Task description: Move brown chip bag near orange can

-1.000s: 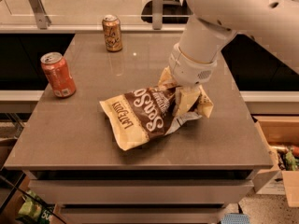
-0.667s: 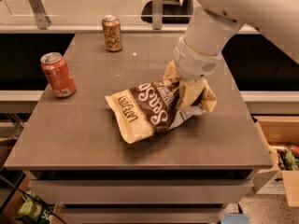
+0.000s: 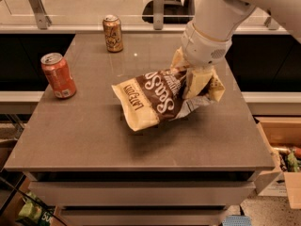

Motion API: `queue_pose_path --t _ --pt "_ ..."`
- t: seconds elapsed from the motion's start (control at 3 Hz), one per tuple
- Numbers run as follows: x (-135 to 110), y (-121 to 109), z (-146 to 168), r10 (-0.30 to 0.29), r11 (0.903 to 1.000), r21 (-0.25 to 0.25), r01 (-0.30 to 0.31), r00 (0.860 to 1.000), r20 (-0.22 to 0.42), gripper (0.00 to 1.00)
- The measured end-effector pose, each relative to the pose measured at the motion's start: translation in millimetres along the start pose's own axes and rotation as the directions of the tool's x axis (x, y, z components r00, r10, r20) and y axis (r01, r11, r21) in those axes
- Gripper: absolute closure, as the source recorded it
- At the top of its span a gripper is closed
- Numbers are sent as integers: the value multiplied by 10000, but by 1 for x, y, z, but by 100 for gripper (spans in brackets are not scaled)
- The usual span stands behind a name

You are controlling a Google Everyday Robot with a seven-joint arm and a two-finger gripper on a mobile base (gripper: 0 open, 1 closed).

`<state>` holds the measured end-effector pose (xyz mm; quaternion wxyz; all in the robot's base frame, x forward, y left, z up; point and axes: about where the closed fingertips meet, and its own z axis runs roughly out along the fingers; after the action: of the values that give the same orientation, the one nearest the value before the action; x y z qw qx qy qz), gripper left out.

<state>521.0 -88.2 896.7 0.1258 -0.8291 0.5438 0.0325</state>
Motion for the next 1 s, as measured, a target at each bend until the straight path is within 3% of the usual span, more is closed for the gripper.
queue_pose_path --t 1.0 --pt "37 -41 -50 654 9887 1357 -630 9978 -135 100"
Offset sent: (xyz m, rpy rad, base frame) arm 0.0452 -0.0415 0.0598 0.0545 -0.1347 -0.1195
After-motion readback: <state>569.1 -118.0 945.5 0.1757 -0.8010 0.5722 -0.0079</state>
